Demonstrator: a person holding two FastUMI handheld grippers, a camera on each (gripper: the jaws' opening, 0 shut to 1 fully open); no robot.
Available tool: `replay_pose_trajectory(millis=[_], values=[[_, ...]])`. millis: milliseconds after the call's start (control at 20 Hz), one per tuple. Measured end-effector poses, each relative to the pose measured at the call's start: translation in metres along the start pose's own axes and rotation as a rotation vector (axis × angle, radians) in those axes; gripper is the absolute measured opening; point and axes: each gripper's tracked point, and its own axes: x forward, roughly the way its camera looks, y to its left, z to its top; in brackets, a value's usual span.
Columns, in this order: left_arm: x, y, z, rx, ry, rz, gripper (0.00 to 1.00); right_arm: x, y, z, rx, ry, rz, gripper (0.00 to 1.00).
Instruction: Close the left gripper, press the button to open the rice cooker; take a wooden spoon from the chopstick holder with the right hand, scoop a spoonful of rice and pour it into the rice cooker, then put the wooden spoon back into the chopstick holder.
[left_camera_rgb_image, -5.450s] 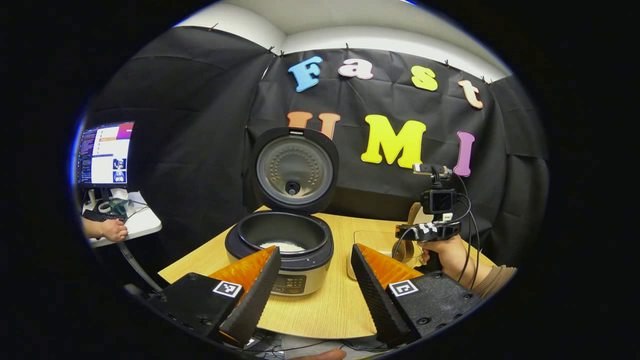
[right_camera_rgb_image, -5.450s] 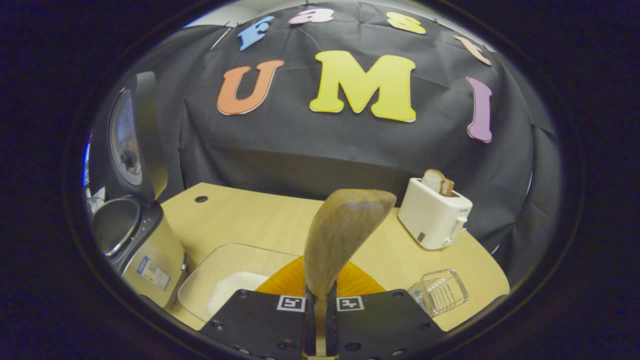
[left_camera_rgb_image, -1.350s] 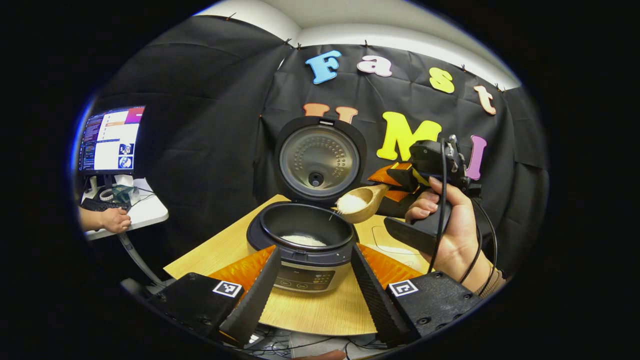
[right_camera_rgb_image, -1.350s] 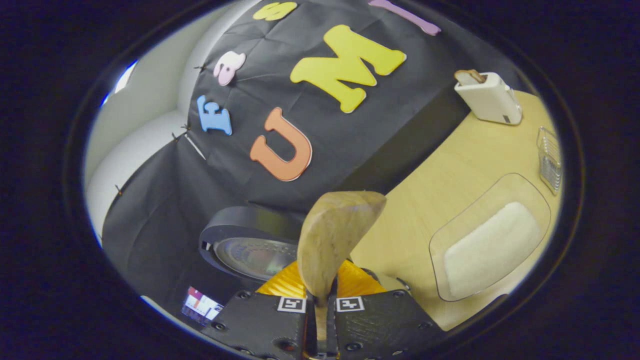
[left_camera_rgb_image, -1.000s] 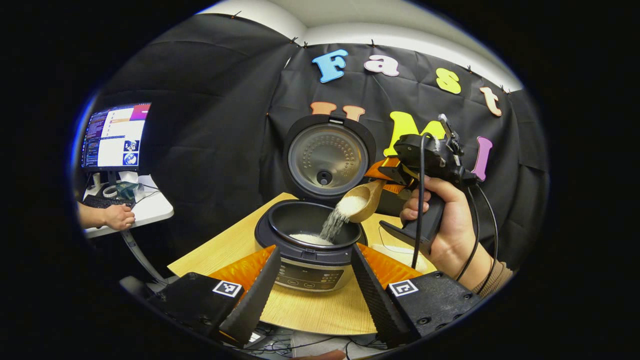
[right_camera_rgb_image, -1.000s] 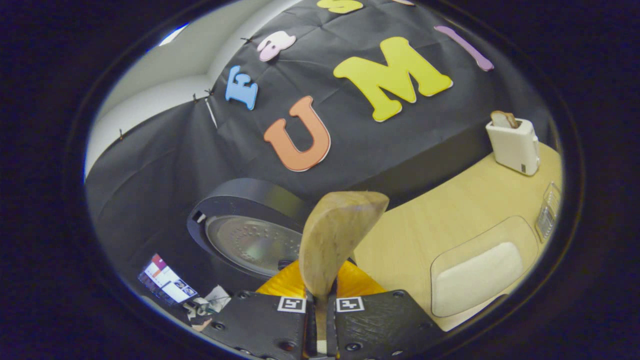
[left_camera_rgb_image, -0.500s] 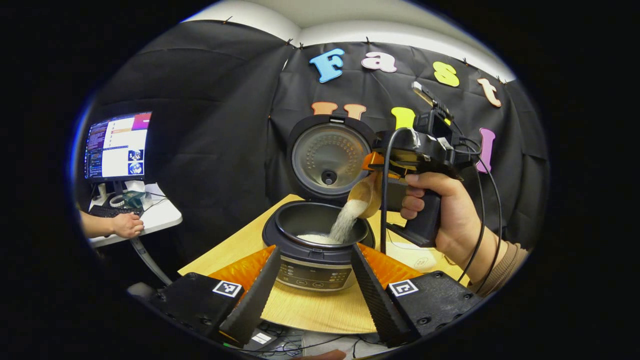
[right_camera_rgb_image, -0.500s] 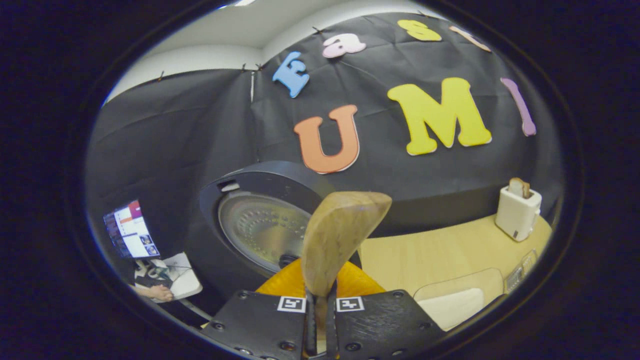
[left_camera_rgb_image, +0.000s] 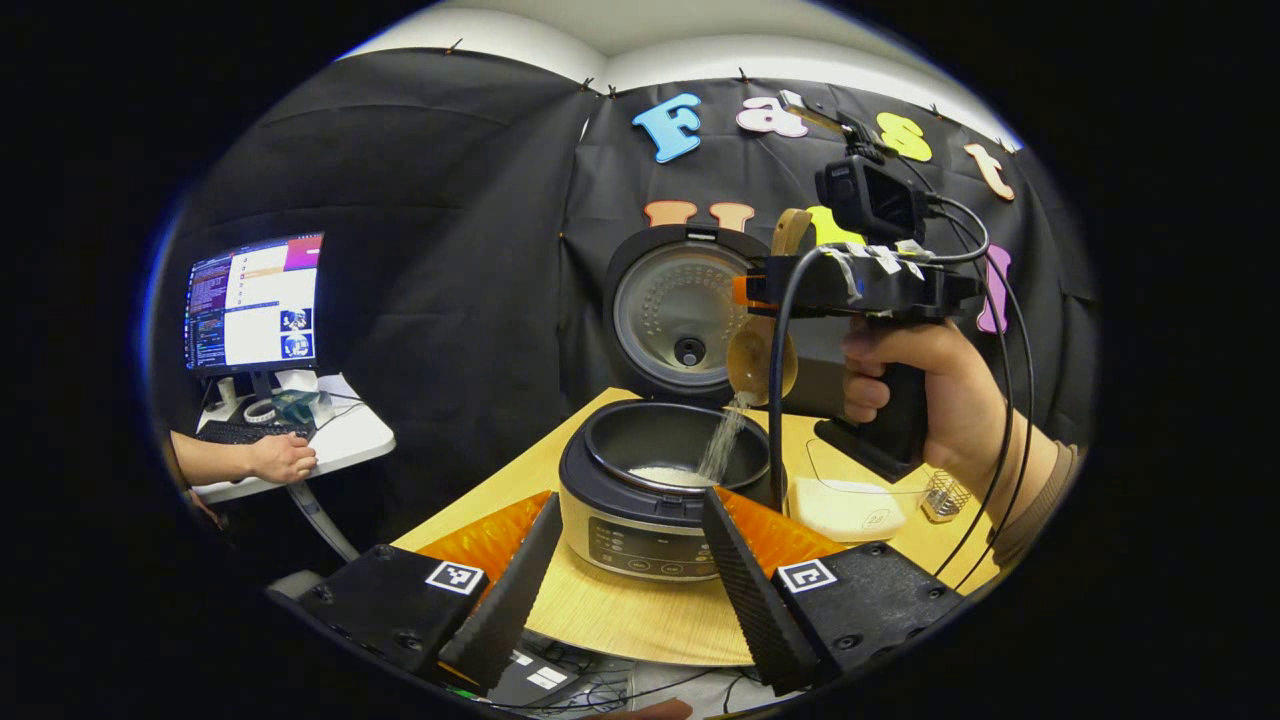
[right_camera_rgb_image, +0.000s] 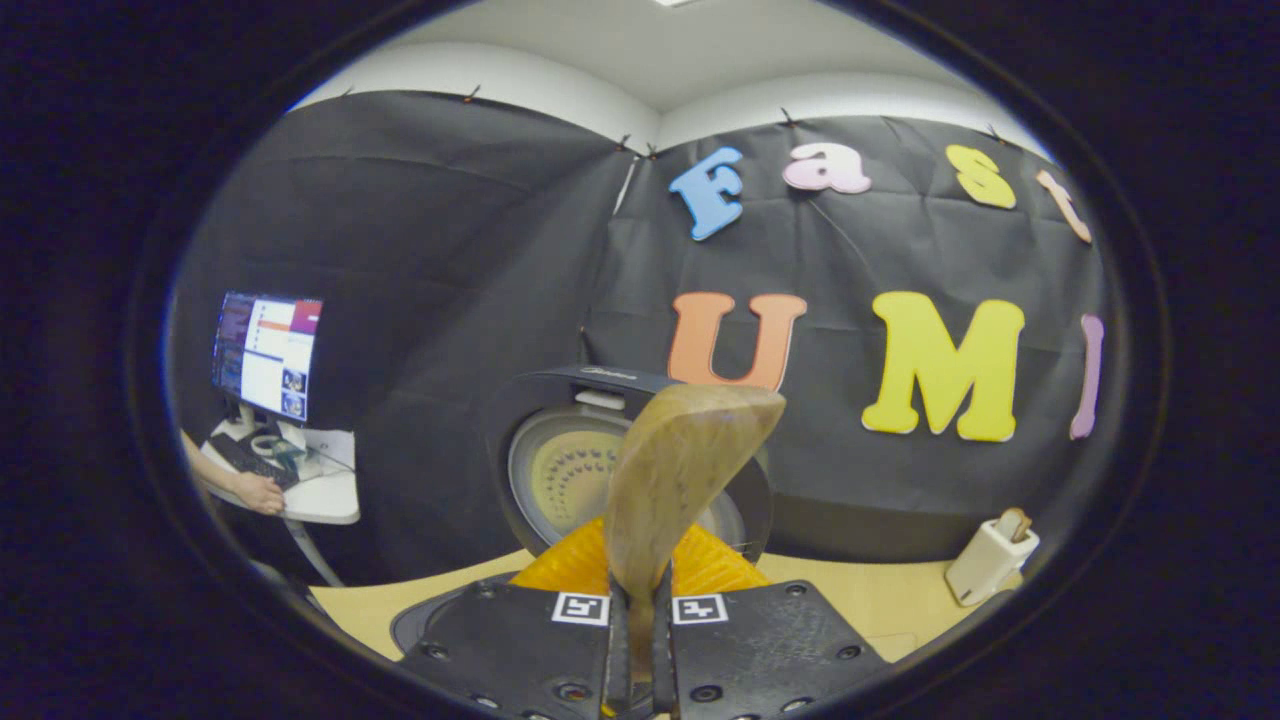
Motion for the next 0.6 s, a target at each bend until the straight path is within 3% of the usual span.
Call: replay_pose_trajectory(millis=[350, 600], values=[[0.006, 0.007, -0.006, 0.032, 0.021, 0.038, 0.91, -0.016, 0.01, 0.013, -0.191, -0.064, -0.029, 0.08], [0.005, 0.0, -0.004, 0.04, 0.015, 0.029, 0.91, -0.03, -0.005, 0.015, -0.163, -0.072, -0.064, 0.09]])
